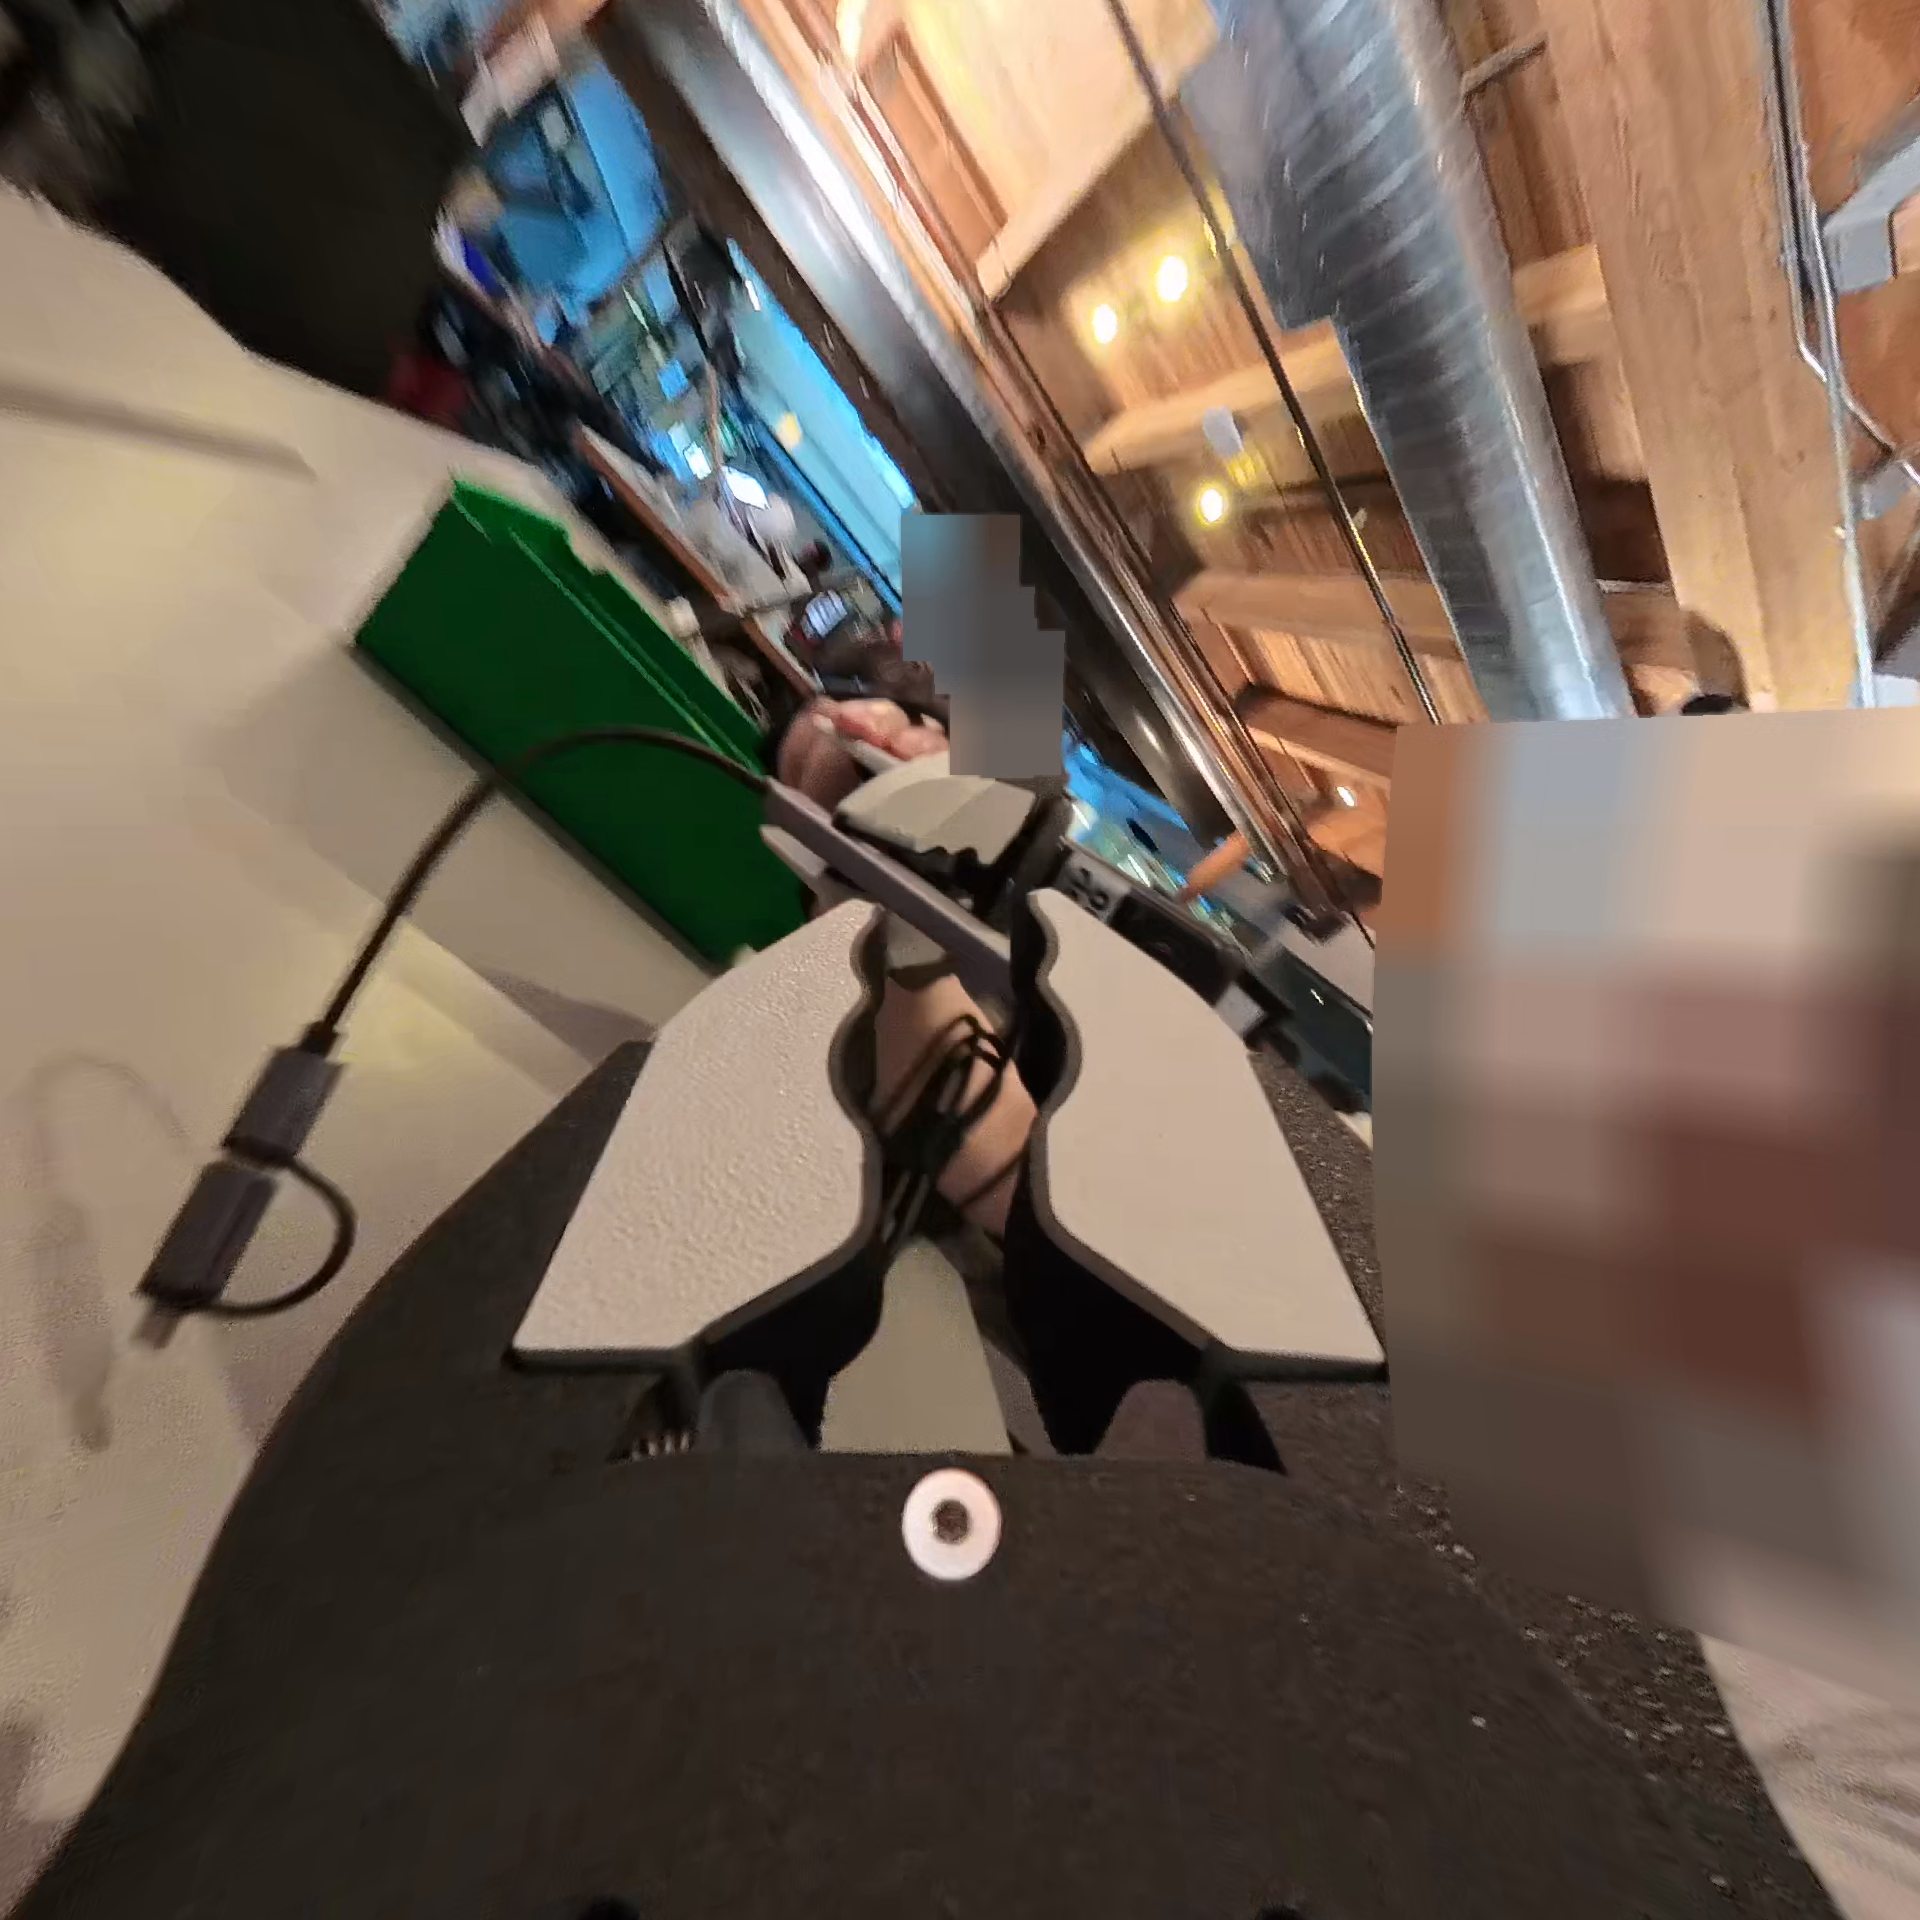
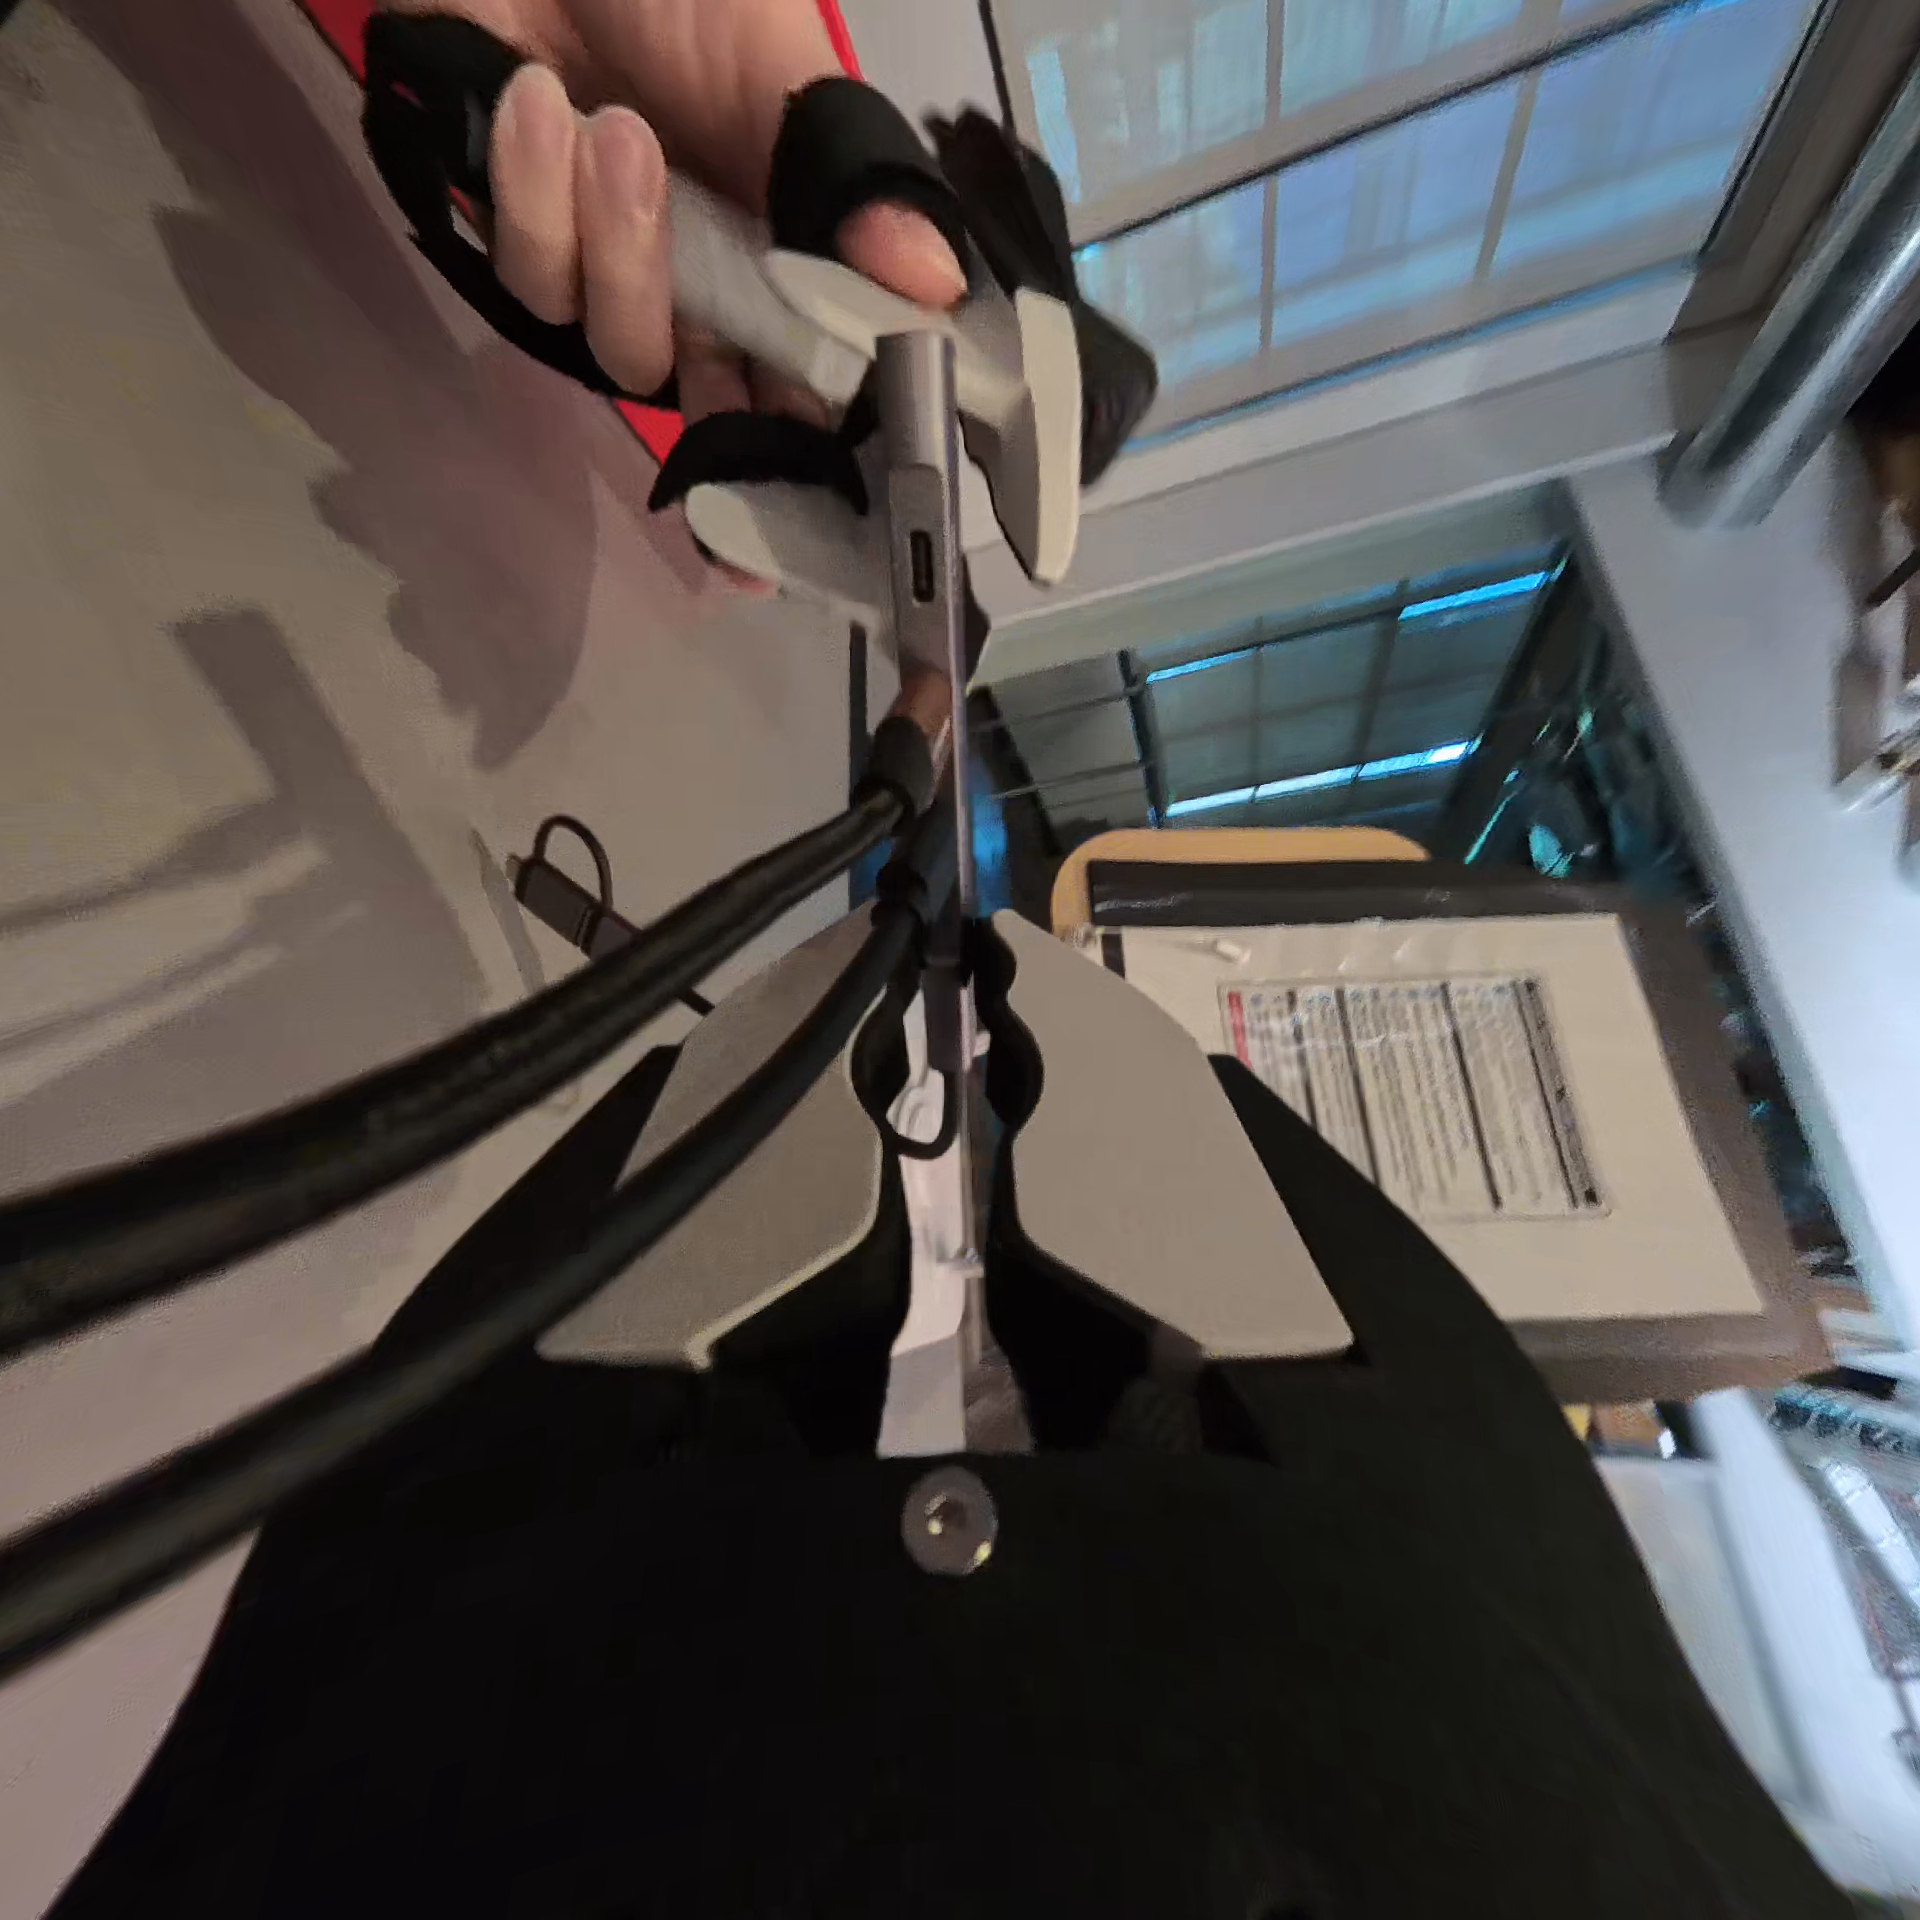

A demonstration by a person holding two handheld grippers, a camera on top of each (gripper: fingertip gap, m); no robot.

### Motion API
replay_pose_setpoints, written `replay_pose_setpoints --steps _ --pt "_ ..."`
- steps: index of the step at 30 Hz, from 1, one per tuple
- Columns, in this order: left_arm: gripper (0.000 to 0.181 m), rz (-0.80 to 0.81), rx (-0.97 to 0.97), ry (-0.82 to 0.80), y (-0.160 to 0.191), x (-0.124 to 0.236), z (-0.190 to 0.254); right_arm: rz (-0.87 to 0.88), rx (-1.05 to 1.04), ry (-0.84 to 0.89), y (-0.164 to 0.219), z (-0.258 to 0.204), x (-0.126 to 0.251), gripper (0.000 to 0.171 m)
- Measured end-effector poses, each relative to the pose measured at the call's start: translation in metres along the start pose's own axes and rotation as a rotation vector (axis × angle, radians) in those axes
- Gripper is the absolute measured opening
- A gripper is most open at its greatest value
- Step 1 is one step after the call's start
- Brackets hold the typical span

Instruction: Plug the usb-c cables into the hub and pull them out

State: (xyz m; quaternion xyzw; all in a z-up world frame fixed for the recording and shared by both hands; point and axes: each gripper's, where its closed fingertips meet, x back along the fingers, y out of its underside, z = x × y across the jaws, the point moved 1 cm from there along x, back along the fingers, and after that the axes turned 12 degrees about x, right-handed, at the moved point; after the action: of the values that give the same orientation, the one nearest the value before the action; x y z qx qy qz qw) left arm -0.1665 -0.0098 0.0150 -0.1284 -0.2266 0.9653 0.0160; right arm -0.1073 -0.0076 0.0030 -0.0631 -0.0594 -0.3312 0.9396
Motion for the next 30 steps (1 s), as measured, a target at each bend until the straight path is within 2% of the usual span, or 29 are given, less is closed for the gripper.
replay_pose_setpoints --steps 4,9,14,18,22,27,28,30 --pt "0.022 0.143 -0.059 -0.051 -0.018 0.013 -0.001 -0.14 -0.109 -0.09 0.016 0.02 0.018 0.012" --pt "0.021 0.124 -0.045 -0.084 -0.016 0.006 -0.016 -0.315 -0.281 -0.087 0.046 0.079 0.058 0.011" --pt "0.019 0.048 0.026 -0.091 -0.005 -0.008 -0.033 -0.588 -0.378 -0.202 0.122 0.144 0.117 0.011" --pt "0.019 0.006 0.043 -0.11 0.001 -0.017 -0.041 -0.907 -0.519 -0.365 0.194 0.167 0.184 0.012" --pt "0.018 -0.025 0.058 -0.128 0.007 -0.023 -0.048 -1.115 -0.706 -0.5 0.253 0.15 0.239 0.012" --pt "0.017 -0.059 0.064 -0.149 0.013 -0.028 -0.052 -1.369 -0.913 -0.661 0.308 0.087 0.298 0.012" --pt "0.017 -0.065 0.062 -0.152 0.014 -0.029 -0.052 -1.413 -0.942 -0.688 0.316 0.074 0.307 0.007" --pt "0.017 -0.08 0.058 -0.161 0.017 -0.031 -0.052 -1.454 -0.999 -0.728 0.328 0.049 0.317 0.01"
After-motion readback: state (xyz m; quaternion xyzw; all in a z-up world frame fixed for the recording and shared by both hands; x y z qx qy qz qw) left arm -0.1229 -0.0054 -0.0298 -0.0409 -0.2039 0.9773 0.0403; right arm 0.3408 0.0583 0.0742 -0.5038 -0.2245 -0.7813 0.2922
